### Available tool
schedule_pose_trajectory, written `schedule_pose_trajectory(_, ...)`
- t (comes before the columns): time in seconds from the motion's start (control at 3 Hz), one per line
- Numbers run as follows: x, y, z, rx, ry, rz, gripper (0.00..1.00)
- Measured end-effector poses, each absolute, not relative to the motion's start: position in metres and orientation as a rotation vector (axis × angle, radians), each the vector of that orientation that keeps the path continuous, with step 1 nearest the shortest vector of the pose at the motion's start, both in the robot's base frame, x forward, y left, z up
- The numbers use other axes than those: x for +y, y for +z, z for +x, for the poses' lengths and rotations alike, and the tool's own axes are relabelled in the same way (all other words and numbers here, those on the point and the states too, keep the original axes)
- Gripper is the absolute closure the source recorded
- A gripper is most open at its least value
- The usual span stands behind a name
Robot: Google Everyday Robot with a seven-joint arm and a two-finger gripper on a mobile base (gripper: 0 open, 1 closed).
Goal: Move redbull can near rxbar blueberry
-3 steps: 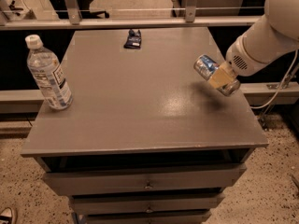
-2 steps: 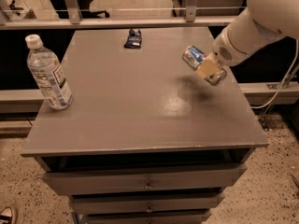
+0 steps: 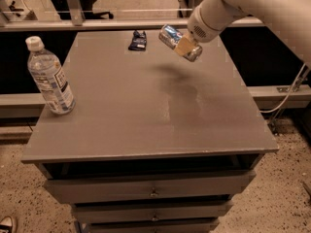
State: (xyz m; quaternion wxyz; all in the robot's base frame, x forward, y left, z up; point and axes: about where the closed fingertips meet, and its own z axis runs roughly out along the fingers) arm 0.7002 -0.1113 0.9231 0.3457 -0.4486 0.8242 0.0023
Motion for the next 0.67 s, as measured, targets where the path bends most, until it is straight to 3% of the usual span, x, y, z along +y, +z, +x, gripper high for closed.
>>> schedule_pose_trajectory(0.67,-0.081,0.898,0.760,2.076,0.017,-1.289,1.00)
